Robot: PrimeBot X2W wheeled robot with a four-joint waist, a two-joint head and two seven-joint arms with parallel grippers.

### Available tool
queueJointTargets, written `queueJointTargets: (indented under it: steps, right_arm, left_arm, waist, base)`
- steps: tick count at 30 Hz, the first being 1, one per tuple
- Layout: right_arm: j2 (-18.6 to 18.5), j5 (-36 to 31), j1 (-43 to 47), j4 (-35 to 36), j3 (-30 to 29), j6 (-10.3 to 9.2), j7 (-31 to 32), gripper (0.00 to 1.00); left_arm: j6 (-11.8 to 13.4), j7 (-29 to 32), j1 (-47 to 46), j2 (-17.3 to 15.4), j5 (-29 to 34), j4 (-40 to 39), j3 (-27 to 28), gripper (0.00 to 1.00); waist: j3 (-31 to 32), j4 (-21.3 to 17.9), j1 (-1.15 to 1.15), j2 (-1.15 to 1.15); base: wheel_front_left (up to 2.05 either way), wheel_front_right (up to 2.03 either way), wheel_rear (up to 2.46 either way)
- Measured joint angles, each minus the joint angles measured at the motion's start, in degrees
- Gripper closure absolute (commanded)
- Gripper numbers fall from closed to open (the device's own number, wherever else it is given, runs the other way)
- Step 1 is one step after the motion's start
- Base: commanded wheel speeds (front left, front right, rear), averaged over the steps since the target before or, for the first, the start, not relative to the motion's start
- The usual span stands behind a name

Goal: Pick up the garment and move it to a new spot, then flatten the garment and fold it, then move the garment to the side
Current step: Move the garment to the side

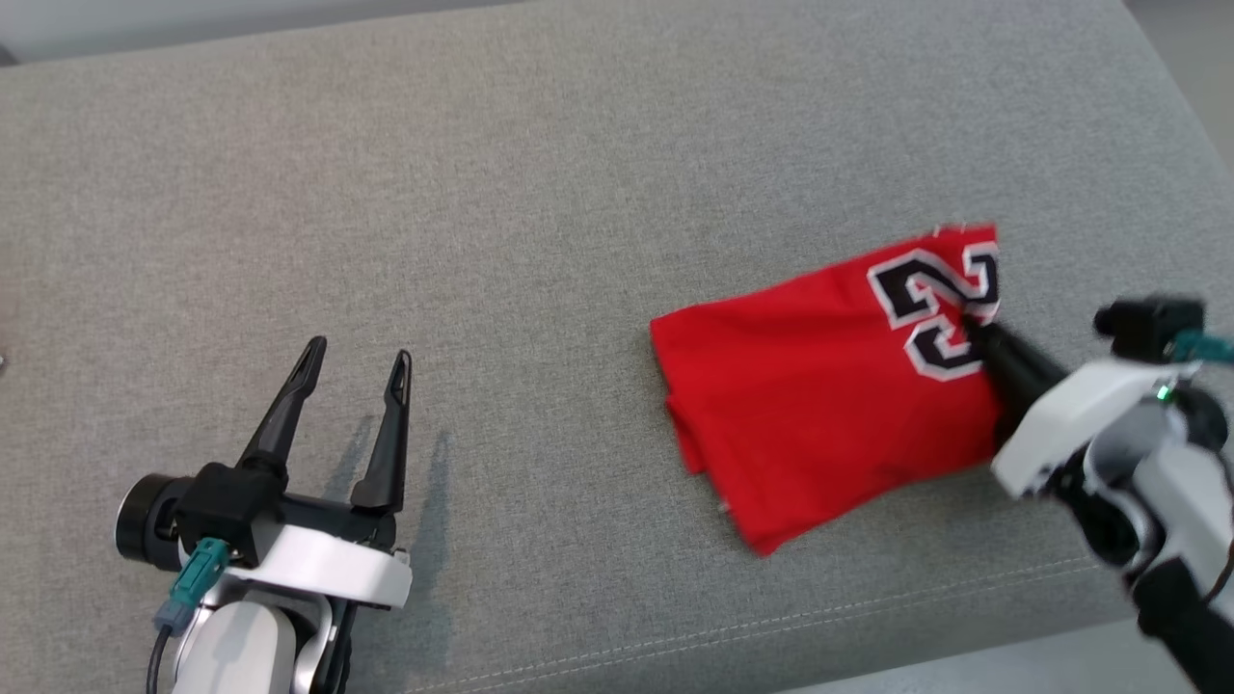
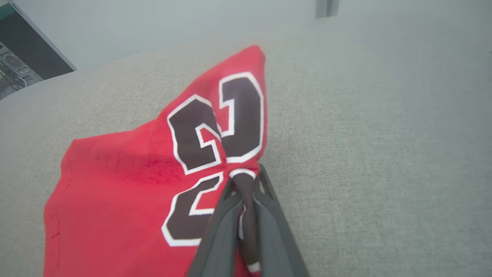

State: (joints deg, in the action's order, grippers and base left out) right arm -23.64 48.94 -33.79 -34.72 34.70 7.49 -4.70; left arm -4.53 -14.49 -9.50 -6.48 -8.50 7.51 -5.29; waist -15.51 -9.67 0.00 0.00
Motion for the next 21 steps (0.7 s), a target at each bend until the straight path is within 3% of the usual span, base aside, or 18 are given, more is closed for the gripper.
queueJointTargets:
  steps: [5,16,21]
  right_arm:
    - [-2.1,-0.6,-7.8,-4.8,-1.3,0.00,-0.5,1.00]
    - [-10.6,-5.2,-16.4,-16.5,-3.1,0.01,-4.2,1.00]
    - [-12.1,-7.3,-20.8,-20.6,-4.9,0.01,-6.3,1.00]
  left_arm:
    - [-0.5,0.0,-1.9,-0.2,0.1,0.0,-1.9,0.00]
    - [-1.5,0.0,-6.3,-1.2,1.2,-1.9,-5.2,0.00]
    - [-1.5,0.4,-8.3,-2.2,1.7,-3.6,-5.7,0.00]
  waist:
    - [-2.5,0.2,0.00,0.00]
    - [-9.5,1.3,0.00,0.00]
    - [-12.3,1.1,0.00,0.00]
  base:
    - [0.00,0.00,0.00]
    - [0.00,0.00,0.00]
    - [0.00,0.00,0.00]
